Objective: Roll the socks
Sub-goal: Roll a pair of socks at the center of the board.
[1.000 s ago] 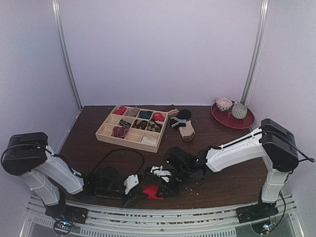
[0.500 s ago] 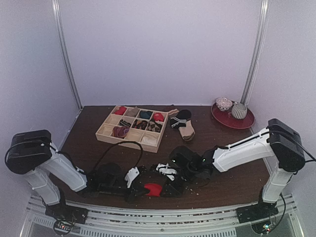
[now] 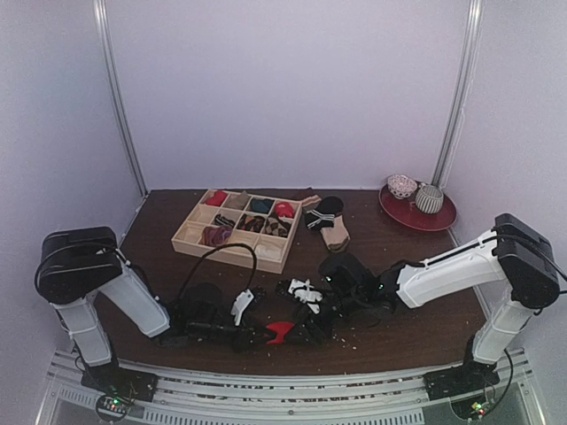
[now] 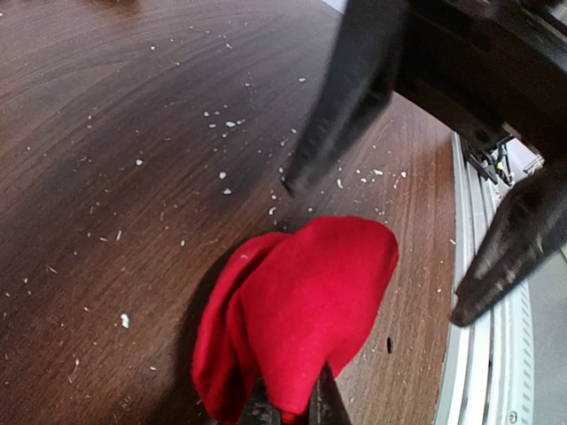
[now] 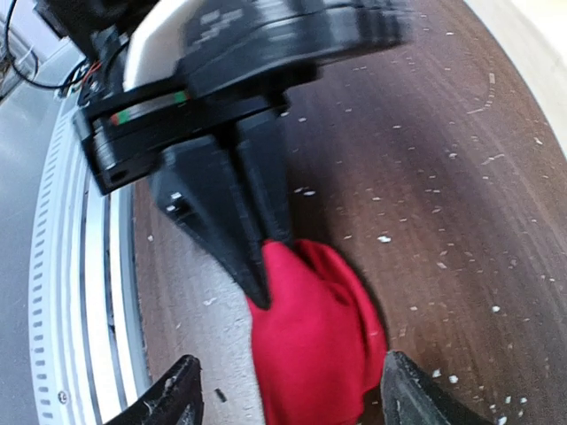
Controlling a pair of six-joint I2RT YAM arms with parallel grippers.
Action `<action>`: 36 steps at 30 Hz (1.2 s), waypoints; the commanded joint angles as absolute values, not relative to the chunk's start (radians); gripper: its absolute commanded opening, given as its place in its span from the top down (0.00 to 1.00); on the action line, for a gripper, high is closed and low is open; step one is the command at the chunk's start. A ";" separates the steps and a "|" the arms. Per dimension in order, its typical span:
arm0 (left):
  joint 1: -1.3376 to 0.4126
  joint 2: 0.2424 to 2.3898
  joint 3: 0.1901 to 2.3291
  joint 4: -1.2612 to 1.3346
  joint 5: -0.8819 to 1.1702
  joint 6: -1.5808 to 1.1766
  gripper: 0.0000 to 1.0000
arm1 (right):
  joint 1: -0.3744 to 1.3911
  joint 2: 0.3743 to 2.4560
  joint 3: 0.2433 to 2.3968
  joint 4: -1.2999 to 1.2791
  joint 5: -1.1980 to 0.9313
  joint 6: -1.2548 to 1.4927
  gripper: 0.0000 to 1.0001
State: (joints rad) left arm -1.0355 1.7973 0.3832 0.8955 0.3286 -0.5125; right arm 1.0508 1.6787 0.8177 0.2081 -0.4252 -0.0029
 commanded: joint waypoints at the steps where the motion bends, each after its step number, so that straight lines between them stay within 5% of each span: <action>1: -1.035 1.851 0.318 0.617 0.319 -0.521 1.00 | 0.988 1.713 0.840 0.265 -0.476 0.032 0.30; 13: -1.035 1.853 0.319 0.615 0.328 -0.492 1.00 | 0.954 1.851 0.864 0.272 -0.719 0.141 0.28; 28: -1.035 1.857 0.336 0.596 0.326 -0.475 1.00 | 0.968 1.936 0.827 0.375 -0.717 0.245 0.32; 36: -1.034 1.861 0.341 0.594 0.328 -0.469 1.00 | 0.975 1.952 0.779 0.413 -0.760 0.285 0.57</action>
